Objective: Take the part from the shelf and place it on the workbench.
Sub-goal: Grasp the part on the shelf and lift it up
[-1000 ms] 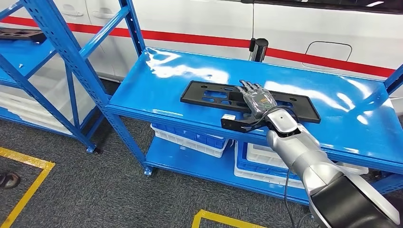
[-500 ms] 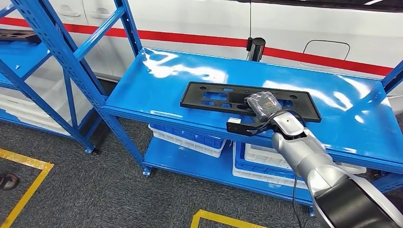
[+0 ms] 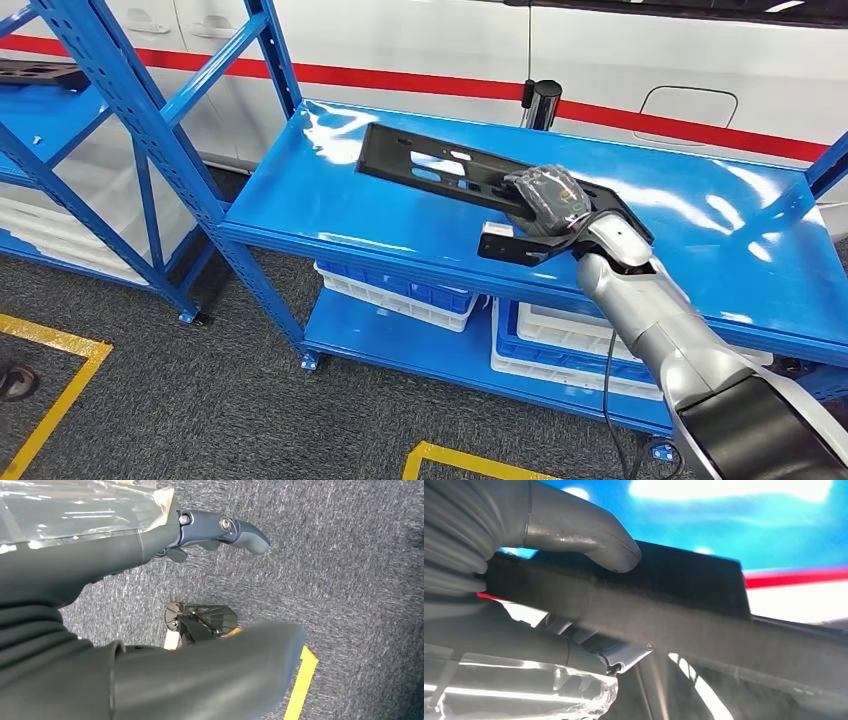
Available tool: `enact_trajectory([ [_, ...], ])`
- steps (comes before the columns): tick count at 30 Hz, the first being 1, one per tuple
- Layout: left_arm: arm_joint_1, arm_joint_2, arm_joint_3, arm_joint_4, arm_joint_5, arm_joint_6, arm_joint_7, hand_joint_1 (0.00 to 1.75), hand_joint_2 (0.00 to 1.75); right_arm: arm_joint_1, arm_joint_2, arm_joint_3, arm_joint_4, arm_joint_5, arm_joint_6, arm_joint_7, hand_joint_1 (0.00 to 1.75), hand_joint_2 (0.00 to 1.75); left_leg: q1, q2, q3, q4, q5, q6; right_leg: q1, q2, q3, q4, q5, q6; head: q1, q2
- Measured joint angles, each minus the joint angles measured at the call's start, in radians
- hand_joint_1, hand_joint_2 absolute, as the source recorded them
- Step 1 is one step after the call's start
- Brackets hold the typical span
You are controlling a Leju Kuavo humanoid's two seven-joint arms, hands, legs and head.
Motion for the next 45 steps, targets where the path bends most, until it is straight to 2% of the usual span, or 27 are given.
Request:
enact_trajectory([
  [4, 0.0, 0.0, 0.003, 0.0, -0.008, -0.001, 0.0, 0.0, 1.75, 0.011, -0.041, 0.0, -0.169, -0.047, 0.038, 0.018, 1.75, 1.75, 0.0, 0.0, 0.0, 0.0, 0.0, 0.0, 0.0, 0.0, 0.0, 0.0, 0.0, 0.0, 0.0, 0.0],
  [10, 0.0, 0.0, 0.005, 0.0, -0.019, -0.007, 0.011, 0.0, 1.75, 0.033, -0.077, 0.0, -0.291, -0.082, 0.04, 0.012, 1.75, 1.75, 0.0, 0.0, 0.0, 0.0, 0.0, 0.0, 0.0, 0.0, 0.0, 0.0, 0.0, 0.0, 0.0, 0.0],
  [12, 0.0, 0.001, 0.005, 0.0, -0.039, 0.014, 0.044, 0.0, 1.75, 0.048, -0.095, 0.0, -0.347, -0.107, 0.047, 0.019, 1.75, 1.75, 0.0, 0.0, 0.0, 0.0, -0.001, 0.0, 0.0, 0.0, 0.0, 0.0, 0.0, 0.0, 0.0, 0.0],
  [16, -0.003, 0.0, 0.006, 0.0, -0.061, 0.086, 0.174, 0.0, 1.75, 0.072, -0.124, 0.0, -0.446, -0.119, 0.061, 0.067, 1.75, 1.75, 0.0, 0.0, 0.0, 0.0, -0.001, 0.001, 0.0, 0.0, 0.0, 0.0, 0.0, 0.0, 0.0, 0.0],
  [18, -0.004, 0.0, 0.005, 0.0, -0.076, 0.094, 0.196, 0.0, 1.75, 0.083, -0.13, 0.0, -0.458, -0.105, 0.052, 0.071, 1.75, 1.75, 0.0, 0.0, -0.001, 0.0, -0.002, 0.001, -0.001, 0.0, 0.0, 0.0, 0.0, 0.0, 0.0, 0.0],
  [26, -0.006, -0.002, 0.0, 0.0, -0.094, 0.043, 0.218, 0.0, 1.75, 0.126, -0.112, 0.012, -0.428, -0.061, 0.013, 0.045, 1.75, 1.75, -0.002, 0.0, -0.009, 0.015, -0.01, 0.017, -0.005, 0.0, 0.0, -0.002, 0.001, 0.003, 0.0, 0.0],
  [29, -0.007, -0.003, 0.0, 0.0, -0.093, 0.024, 0.214, 0.0, 1.75, 0.131, -0.103, 0.012, -0.424, -0.053, 0.014, 0.046, 1.75, 1.75, 0.001, 0.001, -0.003, 0.004, -0.003, 0.028, -0.002, 0.0, 0.003, -0.008, 0.004, 0.011, 0.0, 0.0],
  [31, -0.009, -0.005, 0.0, 0.0, -0.092, 0.014, 0.211, 0.0, 1.75, 0.131, -0.101, 0.012, -0.423, -0.05, 0.014, 0.048, 1.75, 1.75, 0.007, 0.004, 0.014, -0.025, 0.015, 0.039, 0.002, -0.002, -0.012, 0.024, -0.015, 0.014, 0.003, 0.0],
  [32, -0.01, -0.007, 0.0, 0.0, -0.091, 0.012, 0.21, 0.0, 1.75, 0.131, -0.101, 0.012, -0.422, -0.049, 0.014, 0.049, 1.75, 1.75, 0.01, 0.007, 0.021, -0.035, 0.023, 0.043, 0.002, -0.003, -0.035, 0.072, -0.038, 0.011, 0.005, 0.0],
  [34, -0.011, -0.008, 0.0, 0.0, -0.091, 0.012, 0.209, 0.0, 1.75, 0.134, -0.1, 0.012, -0.419, -0.047, 0.015, 0.049, 1.75, 1.75, 0.009, 0.008, 0.023, -0.038, 0.029, 0.047, -0.002, -0.003, -0.097, 0.203, -0.092, 0.008, 0.006, 0.0],
  [35, -0.011, -0.009, 0.0, 0.0, -0.091, 0.014, 0.209, 0.0, 1.75, 0.138, -0.099, 0.012, -0.417, -0.046, 0.015, 0.05, 1.75, 1.75, 0.009, 0.007, 0.023, -0.037, 0.028, 0.046, -0.004, -0.003, -0.121, 0.253, -0.106, 0.011, 0.007, 0.0],
  [36, -0.011, -0.01, 0.0, 0.0, -0.091, 0.015, 0.208, 0.0, 1.75, 0.142, -0.099, 0.012, -0.414, -0.045, 0.016, 0.051, 1.75, 1.75, 0.011, 0.006, 0.022, -0.036, 0.027, 0.044, -0.008, -0.004, -0.128, 0.268, -0.105, 0.02, 0.006, 0.0],
  [37, -0.011, -0.011, 0.001, 0.0, -0.091, 0.015, 0.208, 0.0, 1.75, 0.145, -0.099, 0.012, -0.412, -0.043, 0.017, 0.053, 1.75, 1.75, 0.013, 0.005, 0.022, -0.033, 0.024, 0.041, -0.013, -0.005, -0.115, 0.242, -0.087, 0.033, 0.006, 0.0],
  [39, -0.012, -0.012, 0.001, 0.0, -0.091, 0.015, 0.208, 0.0, 1.75, 0.145, -0.098, 0.012, -0.41, -0.038, 0.018, 0.055, 1.75, 1.75, 0.02, 0.004, 0.017, -0.017, 0.012, 0.025, -0.025, -0.01, -0.047, 0.109, -0.037, 0.061, 0.007, 0.0],
  [40, -0.013, -0.012, 0.001, 0.0, -0.091, 0.015, 0.208, 0.0, 1.75, 0.144, -0.096, 0.012, -0.409, -0.034, 0.019, 0.057, 1.75, 1.75, 0.021, 0.003, 0.012, -0.006, 0.005, 0.015, -0.024, -0.007, -0.017, 0.06, -0.018, 0.066, 0.008, 0.0],
  [41, -0.014, -0.011, 0.001, 0.0, -0.091, 0.014, 0.208, 0.0, 1.75, 0.143, -0.094, 0.013, -0.408, -0.031, 0.02, 0.058, 1.75, 1.75, 0.02, 0.001, 0.006, 0.006, 0.0, 0.006, -0.023, -0.005, 0.0, 0.03, -0.011, 0.064, 0.009, 0.0],
  [42, -0.015, -0.011, 0.001, 0.0, -0.091, 0.012, 0.207, 0.0, 1.75, 0.143, -0.093, 0.013, -0.407, -0.029, 0.021, 0.06, 1.75, 1.75, 0.018, -0.001, 0.0, 0.015, -0.004, 0.0, -0.022, 0.0, 0.002, 0.027, -0.014, 0.056, 0.009, 0.0],
  [43, -0.016, -0.011, 0.001, 0.0, -0.089, 0.01, 0.205, 0.0, 1.75, 0.142, -0.091, 0.014, -0.406, -0.028, 0.021, 0.061, 1.75, 1.75, 0.017, -0.003, -0.006, 0.022, -0.005, -0.003, -0.019, 0.005, -0.002, 0.035, -0.014, 0.048, 0.008, 0.0],
  [45, -0.015, -0.012, 0.001, 0.0, -0.087, 0.006, 0.203, 0.0, 1.75, 0.141, -0.088, 0.015, -0.405, -0.026, 0.021, 0.063, 1.75, 1.75, 0.022, -0.005, -0.016, 0.036, -0.015, -0.009, -0.024, 0.005, -0.011, 0.036, -0.016, 0.03, 0.004, 0.0],
])
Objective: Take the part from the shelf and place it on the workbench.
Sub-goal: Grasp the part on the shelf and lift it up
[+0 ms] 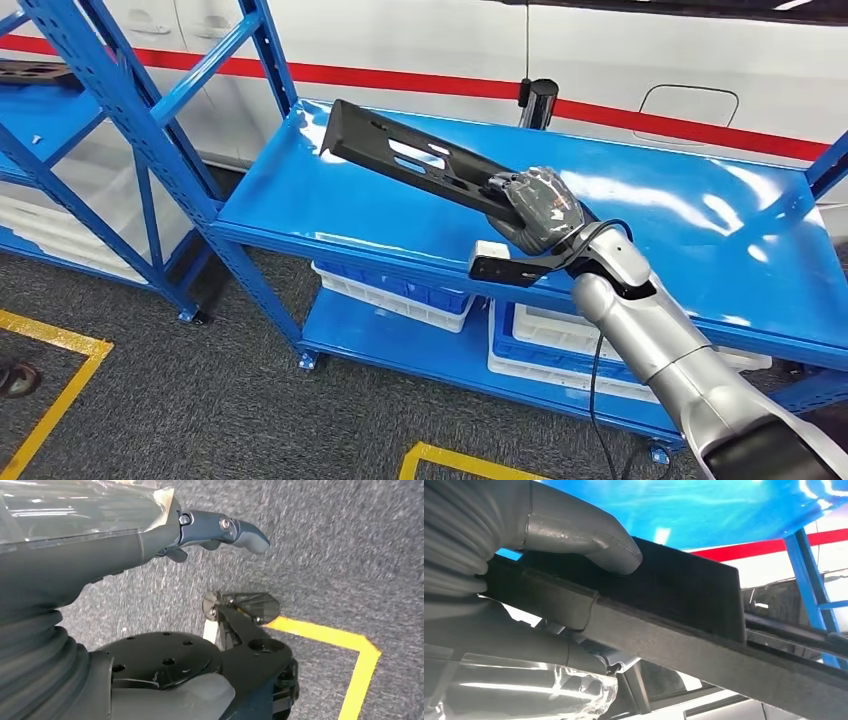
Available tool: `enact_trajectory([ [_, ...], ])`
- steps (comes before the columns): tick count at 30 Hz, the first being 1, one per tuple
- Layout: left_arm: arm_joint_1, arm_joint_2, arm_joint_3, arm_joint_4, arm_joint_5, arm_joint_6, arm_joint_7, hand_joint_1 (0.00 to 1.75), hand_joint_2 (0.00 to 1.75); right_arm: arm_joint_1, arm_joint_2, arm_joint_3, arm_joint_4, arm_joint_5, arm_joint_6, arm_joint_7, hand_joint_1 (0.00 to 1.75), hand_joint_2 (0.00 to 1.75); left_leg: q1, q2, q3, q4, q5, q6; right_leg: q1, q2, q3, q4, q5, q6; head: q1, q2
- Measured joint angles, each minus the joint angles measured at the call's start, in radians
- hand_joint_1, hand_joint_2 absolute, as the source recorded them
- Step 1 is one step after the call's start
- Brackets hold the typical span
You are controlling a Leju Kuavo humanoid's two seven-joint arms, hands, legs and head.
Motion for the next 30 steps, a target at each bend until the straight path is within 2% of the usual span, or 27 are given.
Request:
enact_trajectory([
  [1, 0.0, 0.0, 0.0, 0.0, 0.001, -0.001, -0.001, 0.0, 1.75, -0.001, 0.002, 0.001, 0.0, 0.002, 0.0, 0.0, 1.75, 1.75, 0.003, 0.001, -0.01, 0.022, -0.021, -0.002, 0.0, 0.0, -0.004, 0.0, 0.003, -0.009, -0.001, 0.0],
  [2, 0.0, 0.0, 0.0, 0.0, 0.001, -0.001, -0.002, 0.0, 1.75, -0.002, 0.005, 0.002, 0.0, 0.004, 0.0, 0.001, 1.75, 1.75, 0.004, 0.002, -0.028, 0.064, -0.054, -0.005, 0.002, -0.001, -0.008, -0.001, 0.007, -0.018, -0.003, 0.0],
  [4, 0.0, 0.0, 0.0, 0.0, 0.001, -0.002, -0.004, 0.0, 1.75, -0.002, 0.01, 0.006, 0.002, 0.008, 0.0, 0.003, 1.75, 1.75, 0.003, 0.004, -0.081, 0.192, -0.132, -0.005, 0.01, -0.001, -0.02, -0.001, 0.016, -0.033, -0.006, 0.0],
  [5, 0.0, 0.0, 0.0, 0.0, 0.001, -0.002, -0.004, 0.0, 1.75, -0.001, 0.011, 0.009, 0.004, 0.01, 0.0, 0.004, 1.75, 1.75, 0.002, 0.004, -0.105, 0.248, -0.157, -0.004, 0.015, -0.002, -0.028, -0.001, 0.021, -0.039, -0.007, 0.0],
  [6, 0.0, 0.0, 0.0, 0.0, 0.0, -0.002, -0.005, 0.0, 1.75, 0.0, 0.013, 0.011, 0.005, 0.011, 0.0, 0.004, 1.75, 1.75, 0.001, 0.004, -0.113, 0.276, -0.164, 0.001, 0.021, -0.002, -0.035, -0.001, 0.027, -0.045, -0.007, 0.0],
  [7, 0.0, 0.0, 0.0, 0.0, 0.0, -0.002, -0.005, 0.0, 1.75, 0.0, 0.013, 0.012, 0.006, 0.012, 0.0, 0.004, 1.75, 1.75, -0.003, 0.004, -0.102, 0.267, -0.152, 0.008, 0.027, -0.002, -0.043, -0.001, 0.033, -0.049, -0.007, 0.0],
  [8, 0.0, 0.0, 0.0, 0.0, 0.0, -0.002, -0.005, 0.0, 1.75, 0.0, 0.014, 0.013, 0.007, 0.013, 0.0, 0.004, 1.75, 1.75, -0.007, 0.004, -0.071, 0.223, -0.127, 0.019, 0.032, -0.002, -0.05, -0.001, 0.04, -0.051, -0.007, 0.0],
  [9, -0.001, 0.001, 0.0, 0.0, 0.0, -0.002, -0.006, 0.0, 1.75, -0.001, 0.014, 0.013, 0.007, 0.013, 0.0, 0.004, 1.75, 1.75, -0.015, 0.004, -0.026, 0.154, -0.102, 0.035, 0.035, -0.001, -0.055, -0.001, 0.047, -0.052, -0.007, 0.0],
  [10, -0.002, 0.003, 0.0, -0.002, 0.0, -0.002, -0.006, 0.0, 1.75, -0.002, 0.014, 0.013, 0.007, 0.013, 0.0, 0.005, 1.75, 1.75, -0.021, 0.006, 0.015, 0.091, -0.086, 0.047, 0.038, -0.001, -0.059, -0.002, 0.055, -0.051, -0.006, 0.0],
  [11, -0.003, 0.004, 0.0, -0.003, -0.001, -0.002, -0.007, 0.0, 1.75, -0.003, 0.014, 0.013, 0.007, 0.013, 0.0, 0.005, 1.75, 1.75, -0.029, 0.008, 0.043, 0.045, -0.074, 0.057, 0.039, -0.001, -0.061, -0.004, 0.061, -0.048, -0.005, 0.0],
  [12, -0.004, 0.005, 0.0, -0.004, -0.002, -0.002, -0.008, 0.0, 1.75, -0.004, 0.014, 0.013, 0.008, 0.013, 0.0, 0.006, 1.75, 1.75, -0.036, 0.01, 0.057, 0.019, -0.07, 0.064, 0.036, -0.003, -0.062, -0.005, 0.068, -0.042, -0.004, 0.0],
  [13, -0.004, 0.005, 0.0, -0.004, -0.002, -0.002, -0.008, 0.0, 1.75, -0.004, 0.015, 0.013, 0.008, 0.014, 0.0, 0.006, 1.75, 1.75, -0.04, 0.012, 0.055, 0.014, -0.065, 0.065, 0.035, -0.004, -0.062, -0.009, 0.076, -0.034, -0.004, 0.0],
  [15, -0.004, 0.004, 0.0, -0.004, -0.002, -0.002, -0.008, 0.0, 1.75, -0.005, 0.017, 0.013, 0.009, 0.015, 0.0, 0.006, 1.75, 1.75, -0.043, 0.013, 0.047, -0.008, -0.036, 0.07, 0.034, -0.006, -0.066, -0.019, 0.088, -0.022, -0.006, 0.0],
  [16, -0.004, 0.004, 0.001, -0.004, -0.002, -0.002, -0.008, 0.0, 1.75, -0.006, 0.017, 0.013, 0.01, 0.017, 0.0, 0.006, 1.75, 1.75, -0.041, 0.015, 0.042, -0.021, -0.016, 0.073, 0.037, -0.006, -0.075, -0.011, 0.075, -0.022, -0.005, 0.0],
  [17, -0.004, 0.003, 0.001, -0.004, -0.001, -0.002, -0.008, 0.0, 1.75, -0.008, 0.017, 0.012, 0.012, 0.019, 0.0, 0.007, 1.75, 1.75, -0.037, 0.016, 0.034, -0.034, 0.005, 0.074, 0.039, -0.007, -0.088, 0.015, 0.046, -0.026, -0.004, 0.0],
  [19, -0.004, 0.002, 0.001, -0.005, -0.001, -0.003, -0.008, 0.0, 1.75, -0.011, 0.017, 0.012, 0.016, 0.023, 0.0, 0.007, 1.75, 1.75, -0.034, 0.018, 0.009, -0.043, 0.036, 0.073, 0.035, -0.008, -0.119, 0.125, -0.043, -0.036, 0.0, 0.0],
  [20, -0.004, 0.001, 0.002, -0.005, -0.001, -0.004, -0.008, 0.0, 1.75, -0.01, 0.018, 0.012, 0.019, 0.025, 0.0, 0.007, 1.75, 1.75, -0.034, 0.019, -0.008, -0.042, 0.048, 0.071, 0.032, -0.008, -0.128, 0.186, -0.074, -0.034, 0.0, 0.0],
  [21, -0.004, 0.0, 0.002, -0.005, -0.001, -0.005, -0.008, 0.0, 1.75, -0.009, 0.018, 0.013, 0.021, 0.027, 0.0, 0.007, 1.75, 1.75, -0.033, 0.019, -0.024, -0.041, 0.06, 0.068, 0.028, -0.008, -0.128, 0.233, -0.087, -0.025, 0.001, 0.0],
  [22, -0.004, -0.001, 0.002, -0.005, -0.001, -0.005, -0.008, 0.0, 1.75, -0.008, 0.019, 0.013, 0.024, 0.028, 0.0, 0.007, 1.75, 1.75, -0.032, 0.019, -0.041, -0.039, 0.071, 0.065, 0.025, -0.008, -0.114, 0.25, -0.082, -0.013, 0.001, 0.0],
  [23, -0.004, -0.001, 0.002, -0.005, -0.001, -0.006, -0.008, 0.0, 1.75, -0.007, 0.019, 0.013, 0.026, 0.029, 0.0, 0.007, 1.75, 1.75, -0.03, 0.019, -0.057, -0.035, 0.08, 0.061, 0.021, -0.009, -0.085, 0.234, -0.066, 0.001, 0.001, 0.0],
  [24, -0.004, -0.002, 0.003, -0.005, -0.001, -0.006, -0.008, 0.0, 1.75, -0.008, 0.019, 0.013, 0.027, 0.029, 0.0, 0.007, 1.75, 1.75, -0.028, 0.019, -0.073, -0.028, 0.088, 0.056, 0.017, -0.01, -0.038, 0.182, -0.052, 0.013, 0.001, 0.0],
  [25, -0.004, -0.002, 0.004, -0.005, -0.001, -0.006, -0.008, 0.0, 1.75, -0.009, 0.019, 0.013, 0.028, 0.03, 0.0, 0.007, 1.75, 1.75, -0.028, 0.019, -0.089, -0.02, 0.095, 0.05, 0.018, -0.011, 0.016, 0.114, -0.055, 0.018, 0.002, 0.0],
  [26, -0.004, -0.002, 0.005, -0.005, -0.001, -0.007, -0.008, 0.0, 1.75, -0.011, 0.021, 0.012, 0.028, 0.03, 0.0, 0.007, 1.75, 1.75, -0.028, 0.02, -0.101, -0.011, 0.1, 0.043, 0.021, -0.011, 0.059, 0.053, -0.065, 0.016, 0.002, 0.0],
  [27, -0.004, -0.002, 0.007, -0.005, -0.001, -0.007, -0.008, 0.0, 1.75, -0.012, 0.022, 0.012, 0.028, 0.03, 0.0, 0.007, 1.75, 1.75, -0.03, 0.02, -0.109, -0.004, 0.106, 0.037, 0.023, -0.01, 0.086, 0.009, -0.08, 0.01, 0.001, 0.0],
  [28, -0.003, -0.002, 0.008, -0.005, -0.001, -0.006, -0.008, 0.0, 1.75, -0.013, 0.023, 0.012, 0.029, 0.03, 0.001, 0.006, 1.75, 1.75, -0.031, 0.02, -0.114, -0.001, 0.112, 0.032, 0.029, -0.009, 0.095, -0.008, -0.09, 0.001, 0.0, 0.0],
  [30, -0.002, -0.002, 0.011, -0.005, -0.001, -0.006, -0.008, 0.0, 1.75, -0.013, 0.024, 0.012, 0.032, 0.03, 0.001, 0.007, 1.75, 1.75, -0.028, 0.018, -0.12, 0.004, 0.119, 0.023, 0.025, -0.009, 0.085, -0.009, -0.082, -0.016, -0.003, 0.0],
])
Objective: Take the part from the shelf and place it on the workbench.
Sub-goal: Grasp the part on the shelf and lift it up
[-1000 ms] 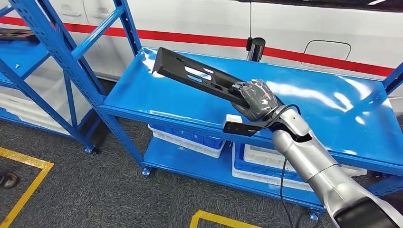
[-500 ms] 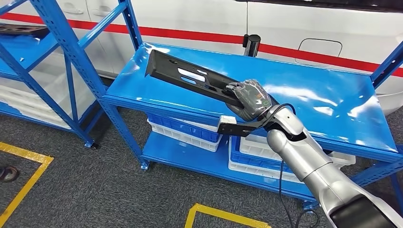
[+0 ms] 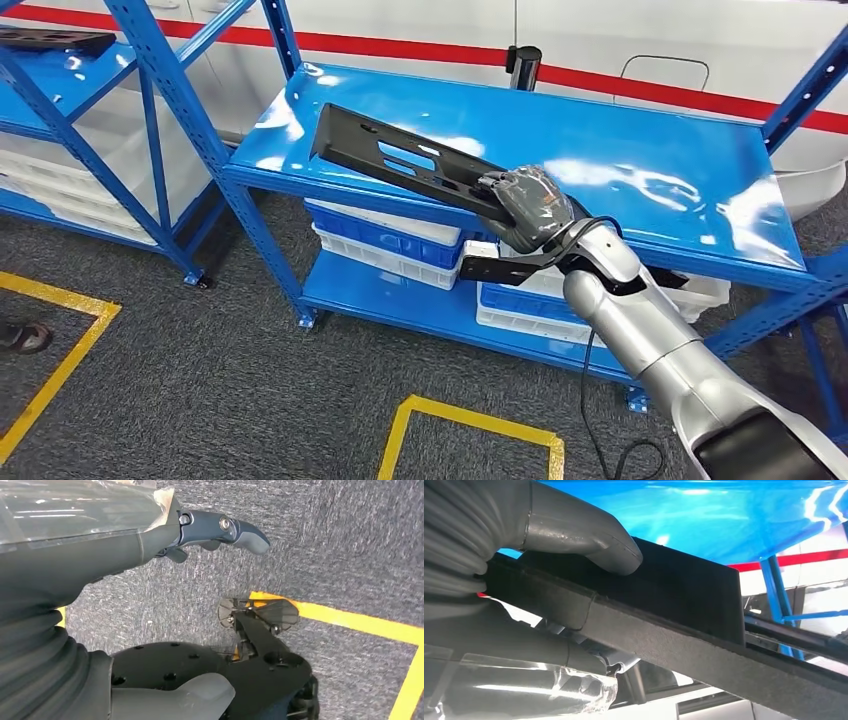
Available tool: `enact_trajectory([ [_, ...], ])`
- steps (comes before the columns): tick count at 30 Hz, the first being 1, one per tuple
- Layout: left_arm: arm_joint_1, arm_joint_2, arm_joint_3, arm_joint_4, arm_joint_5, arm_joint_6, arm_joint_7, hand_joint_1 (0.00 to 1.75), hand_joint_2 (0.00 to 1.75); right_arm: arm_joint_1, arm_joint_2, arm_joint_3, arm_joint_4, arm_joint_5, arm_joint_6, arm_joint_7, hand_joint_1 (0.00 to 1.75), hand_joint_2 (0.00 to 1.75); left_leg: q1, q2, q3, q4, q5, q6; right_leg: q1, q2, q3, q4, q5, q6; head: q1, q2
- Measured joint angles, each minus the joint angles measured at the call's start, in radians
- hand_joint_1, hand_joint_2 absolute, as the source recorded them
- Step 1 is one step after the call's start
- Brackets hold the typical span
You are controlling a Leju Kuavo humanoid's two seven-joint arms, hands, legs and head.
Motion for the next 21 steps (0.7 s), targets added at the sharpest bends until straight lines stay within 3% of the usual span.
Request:
enact_trajectory([
  [1, 0.001, 0.0, 0.001, 0.0, 0.0, 0.0, 0.0, 0.0, 1.75, 0.0, 0.001, 0.0, 0.002, 0.0, 0.0, 0.0, 1.75, 1.75, 0.003, -0.001, -0.006, 0.008, -0.011, -0.005, -0.002, -0.001, -0.005, 0.001, 0.007, -0.01, -0.001, 0.0],
  [2, 0.001, 0.0, 0.002, 0.0, 0.0, 0.0, 0.0, 0.0, 1.75, -0.001, 0.002, 0.001, 0.003, 0.0, 0.0, 0.0, 1.75, 1.75, 0.005, -0.002, -0.018, 0.035, -0.043, -0.01, -0.004, -0.002, -0.012, 0.001, 0.016, -0.021, -0.001, 0.0],
  [5, 0.001, 0.0, 0.003, 0.0, 0.0, 0.0, 0.0, 0.0, 1.75, 0.0, 0.005, 0.001, 0.004, 0.0, 0.001, 0.0, 1.75, 1.75, 0.007, -0.003, -0.067, 0.202, -0.178, -0.022, -0.002, -0.003, -0.044, 0.001, 0.044, -0.04, -0.003, 0.0],
  [6, 0.001, 0.0, 0.003, 0.0, 0.0, -0.001, 0.0, 0.0, 1.75, 0.001, 0.005, 0.001, 0.005, 0.001, 0.001, 0.0, 1.75, 1.75, 0.007, -0.003, -0.076, 0.25, -0.198, -0.022, 0.0, -0.003, -0.056, 0.002, 0.054, -0.04, -0.004, 0.0],
  [8, 0.001, 0.0, 0.003, 0.0, 0.0, -0.002, 0.0, 0.0, 1.75, 0.002, 0.004, 0.001, 0.007, 0.002, 0.0, 0.0, 1.75, 1.75, 0.007, -0.003, -0.045, 0.261, -0.176, -0.017, 0.004, -0.002, -0.082, 0.002, 0.074, -0.038, -0.004, 0.0],
  [10, -0.001, 0.001, 0.003, -0.001, -0.001, -0.004, 0.0, 0.0, 1.75, 0.002, 0.002, 0.0, 0.007, 0.002, -0.001, 0.0, 1.75, 1.75, 0.005, -0.007, 0.05, 0.151, -0.14, 0.0, 0.007, 0.0, -0.103, 0.002, 0.093, -0.033, -0.004, 0.0],
  [12, -0.003, 0.003, 0.003, -0.002, -0.003, -0.006, -0.001, 0.0, 1.75, 0.001, -0.002, -0.003, 0.006, 0.002, -0.002, 0.0, 1.75, 1.75, -0.001, -0.012, 0.134, 0.037, -0.146, 0.012, 0.008, -0.001, -0.111, 0.0, 0.107, -0.024, -0.003, 0.0],
  [14, -0.003, 0.004, 0.004, -0.002, -0.004, -0.008, -0.002, 0.0, 1.75, 0.001, -0.003, -0.004, 0.006, 0.001, -0.002, 0.0, 1.75, 1.75, -0.01, -0.013, 0.155, -0.001, -0.153, 0.019, 0.005, -0.003, -0.111, -0.004, 0.122, -0.01, -0.004, 0.0],
  [16, -0.002, 0.004, 0.005, -0.002, -0.005, -0.008, -0.003, 0.0, 1.75, 0.004, -0.006, -0.005, 0.006, 0.0, -0.002, 0.0, 1.75, 1.75, -0.013, -0.01, 0.149, -0.013, -0.131, 0.03, 0.003, -0.004, -0.113, -0.012, 0.134, 0.003, -0.006, 0.0],
  [17, -0.003, 0.004, 0.005, -0.002, -0.005, -0.008, -0.003, 0.0, 1.75, 0.006, -0.009, -0.006, 0.006, -0.001, -0.002, 0.0, 1.75, 1.75, -0.011, -0.008, 0.143, -0.022, -0.115, 0.036, 0.004, -0.004, -0.121, -0.007, 0.124, 0.003, -0.004, 0.0],
  [18, -0.003, 0.003, 0.005, -0.002, -0.005, -0.009, -0.003, 0.0, 1.75, 0.008, -0.012, -0.008, 0.006, -0.001, -0.002, 0.0, 1.75, 1.75, -0.009, -0.005, 0.134, -0.031, -0.098, 0.042, 0.006, -0.004, -0.135, 0.017, 0.096, 0.0, -0.002, 0.0],
  [20, -0.003, 0.002, 0.005, -0.002, -0.005, -0.01, -0.003, 0.0, 1.75, 0.011, -0.016, -0.013, 0.005, -0.002, -0.002, 0.0, 1.75, 1.75, -0.008, -0.002, 0.105, -0.039, -0.068, 0.05, 0.006, -0.003, -0.176, 0.127, 0.008, -0.011, 0.001, 0.0],
  [21, -0.002, 0.001, 0.005, -0.002, -0.006, -0.01, -0.003, 0.0, 1.75, 0.014, -0.017, -0.015, 0.005, -0.002, -0.002, 0.0, 1.75, 1.75, -0.008, -0.001, 0.088, -0.039, -0.055, 0.051, 0.005, -0.003, -0.194, 0.198, -0.03, -0.011, 0.002, 0.0],
])
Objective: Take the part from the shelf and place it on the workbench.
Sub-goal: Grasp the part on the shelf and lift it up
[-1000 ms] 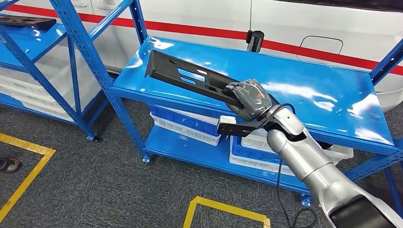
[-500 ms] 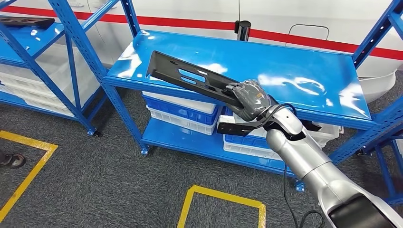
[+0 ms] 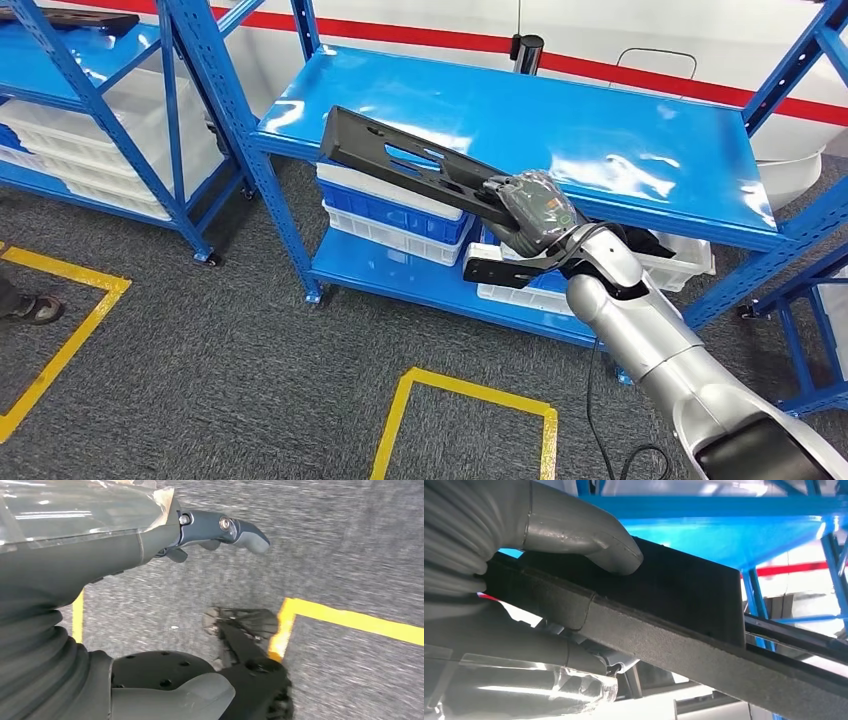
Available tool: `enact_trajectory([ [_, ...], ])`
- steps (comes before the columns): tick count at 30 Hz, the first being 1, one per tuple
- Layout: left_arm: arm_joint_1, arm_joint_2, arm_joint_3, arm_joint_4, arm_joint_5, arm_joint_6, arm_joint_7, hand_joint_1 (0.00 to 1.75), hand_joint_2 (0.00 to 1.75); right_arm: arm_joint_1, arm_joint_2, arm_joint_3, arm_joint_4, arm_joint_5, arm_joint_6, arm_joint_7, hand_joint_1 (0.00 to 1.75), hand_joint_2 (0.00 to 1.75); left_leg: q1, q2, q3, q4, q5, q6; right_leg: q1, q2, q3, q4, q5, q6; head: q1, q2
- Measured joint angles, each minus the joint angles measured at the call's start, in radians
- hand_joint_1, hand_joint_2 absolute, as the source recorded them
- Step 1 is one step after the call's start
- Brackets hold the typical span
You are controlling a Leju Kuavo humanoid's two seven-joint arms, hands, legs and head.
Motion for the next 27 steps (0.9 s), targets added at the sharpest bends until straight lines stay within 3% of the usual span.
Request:
enact_trajectory([
  [1, 0.0, 0.0, 0.0, 0.0, 0.0, 0.0, 0.0, 0.0, 1.75, 0.004, -0.001, -0.002, 0.0, 0.0, 0.0, 0.0, 1.75, 1.75, 0.0, 0.0, -0.018, 0.0, 0.014, -0.001, -0.001, 0.0, -0.007, 0.057, -0.018, 0.007, 0.001, 0.0],
  [2, 0.0, 0.0, 0.0, 0.0, -0.001, 0.0, 0.0, 0.0, 1.75, 0.008, -0.003, -0.003, 0.0, 0.0, 0.0, 0.0, 1.75, 1.75, 0.001, 0.0, -0.037, 0.001, 0.027, -0.003, -0.002, 0.0, 0.0, 0.089, -0.019, 0.017, 0.002, 0.0],
  [3, 0.0, -0.001, 0.0, 0.0, -0.001, -0.001, 0.0, 0.0, 1.75, 0.01, -0.003, -0.003, 0.0, 0.0, 0.0, 0.0, 1.75, 1.75, 0.001, 0.001, -0.053, 0.002, 0.04, -0.006, -0.004, 0.0, 0.026, 0.08, -0.002, 0.03, 0.002, 0.0],
  [5, 0.0, -0.002, 0.0, 0.0, -0.001, -0.001, 0.0, 0.0, 1.75, 0.011, -0.004, -0.005, -0.002, -0.001, 0.0, 0.0, 1.75, 1.75, 0.001, 0.001, -0.083, 0.007, 0.062, -0.015, -0.007, -0.001, 0.129, -0.031, 0.025, 0.046, 0.003, 0.0],
  [7, 0.0, -0.003, 0.0, 0.0, -0.002, -0.002, 0.0, 0.0, 1.75, 0.01, -0.004, -0.009, -0.008, -0.003, 0.0, 0.002, 1.75, 1.75, -0.003, 0.001, -0.103, 0.016, 0.081, -0.026, -0.004, 0.0, 0.229, -0.174, 0.007, 0.04, 0.002, 0.0],
  [8, 0.001, -0.003, 0.0, 0.0, -0.002, -0.003, 0.0, 0.0, 1.75, 0.01, -0.004, -0.011, -0.011, -0.005, 0.0, 0.003, 1.75, 1.75, -0.005, 0.001, -0.108, 0.018, 0.091, -0.03, -0.001, 0.001, 0.253, -0.216, -0.005, 0.033, 0.001, 0.0],
  [10, 0.002, -0.002, 0.001, 0.0, -0.002, -0.004, 0.0, 0.0, 1.75, 0.011, -0.005, -0.012, -0.013, -0.008, 0.001, 0.003, 1.75, 1.75, -0.003, 0.0, -0.114, 0.015, 0.107, -0.038, -0.005, 0.001, 0.246, -0.229, -0.002, 0.019, -0.002, 0.0],
  [11, 0.003, -0.002, 0.002, 0.0, -0.002, -0.004, 0.0, 0.0, 1.75, 0.011, -0.006, -0.012, -0.013, -0.01, 0.001, 0.003, 1.75, 1.75, 0.0, -0.001, -0.12, 0.021, 0.095, -0.044, -0.01, -0.001, 0.24, -0.228, 0.008, 0.01, -0.002, 0.0],
  [13, 0.005, -0.001, 0.004, 0.0, -0.002, -0.003, -0.001, 0.0, 1.75, 0.007, -0.004, -0.012, -0.012, -0.011, 0.001, 0.003, 1.75, 1.75, 0.007, -0.005, -0.14, 0.076, 0.022, -0.056, -0.018, -0.004, 0.226, -0.229, 0.03, -0.009, -0.005, 0.0],
  [15, 0.005, -0.001, 0.007, 0.0, -0.001, -0.002, -0.001, 0.0, 1.75, 0.002, 0.001, -0.012, -0.011, -0.01, 0.001, 0.003, 1.75, 1.75, 0.011, -0.006, -0.167, 0.178, -0.066, -0.066, -0.015, -0.004, 0.208, -0.228, 0.049, -0.016, -0.008, 0.0],
  [17, 0.004, -0.001, 0.011, 0.0, -0.001, -0.001, -0.001, 0.0, 1.75, -0.003, 0.009, -0.011, -0.006, -0.008, 0.001, 0.003, 1.75, 1.75, 0.013, -0.006, -0.186, 0.283, -0.11, -0.073, -0.014, -0.004, 0.186, -0.226, 0.065, -0.015, -0.009, 0.0],
  [18, 0.004, -0.001, 0.012, 0.0, -0.001, 0.0, -0.001, 0.0, 1.75, -0.005, 0.014, -0.011, -0.002, -0.006, 0.001, 0.003, 1.75, 1.75, 0.014, -0.006, -0.181, 0.31, -0.111, -0.075, -0.013, -0.004, 0.175, -0.226, 0.074, -0.013, -0.009, 0.0],
  [19, 0.004, -0.001, 0.014, 0.0, 0.0, 0.0, -0.001, 0.0, 1.75, -0.007, 0.019, -0.011, 0.002, -0.004, 0.0, 0.002, 1.75, 1.75, 0.015, -0.006, -0.157, 0.302, -0.098, -0.075, -0.013, -0.004, 0.164, -0.225, 0.082, -0.01, -0.009, 0.0],
  [20, 0.004, -0.001, 0.015, 0.0, 0.0, 0.001, -0.002, 0.0, 1.75, -0.011, 0.025, -0.011, 0.006, -0.002, 0.0, 0.002, 1.75, 1.75, 0.016, -0.006, -0.114, 0.255, -0.077, -0.073, -0.014, -0.004, 0.155, -0.225, 0.09, -0.007, -0.009, 0.0],
  [22, 0.003, -0.001, 0.018, 0.0, 0.0, 0.002, -0.004, 0.0, 1.75, -0.022, 0.035, -0.011, 0.011, 0.0, 0.0, 0.001, 1.75, 1.75, 0.015, -0.011, -0.01, 0.11, -0.055, -0.066, -0.013, -0.004, 0.141, -0.225, 0.103, 0.004, -0.008, 0.0],
  [23, 0.002, -0.001, 0.019, 0.0, 0.0, 0.003, -0.004, 0.0, 1.75, -0.03, 0.04, -0.011, 0.013, 0.001, 0.0, 0.001, 1.75, 1.75, 0.012, -0.014, 0.025, 0.056, -0.054, -0.061, -0.012, -0.004, 0.135, -0.226, 0.11, 0.011, -0.008, 0.0],
  [24, 0.002, -0.001, 0.022, 0.0, 0.001, 0.004, -0.005, 0.0, 1.75, -0.036, 0.046, -0.011, 0.016, 0.003, 0.0, 0.001, 1.75, 1.75, 0.008, -0.016, 0.041, 0.026, -0.056, -0.055, -0.013, -0.004, 0.131, -0.227, 0.117, 0.019, -0.007, 0.0],
  [27, 0.001, -0.002, 0.029, 0.0, 0.006, 0.011, -0.006, 0.0, 1.75, -0.048, 0.062, -0.01, 0.029, 0.006, 0.0, 0.0, 1.75, 1.75, 0.002, -0.013, 0.038, 0.004, -0.033, -0.032, -0.014, -0.005, 0.12, -0.228, 0.124, 0.037, -0.006, 0.0],
])
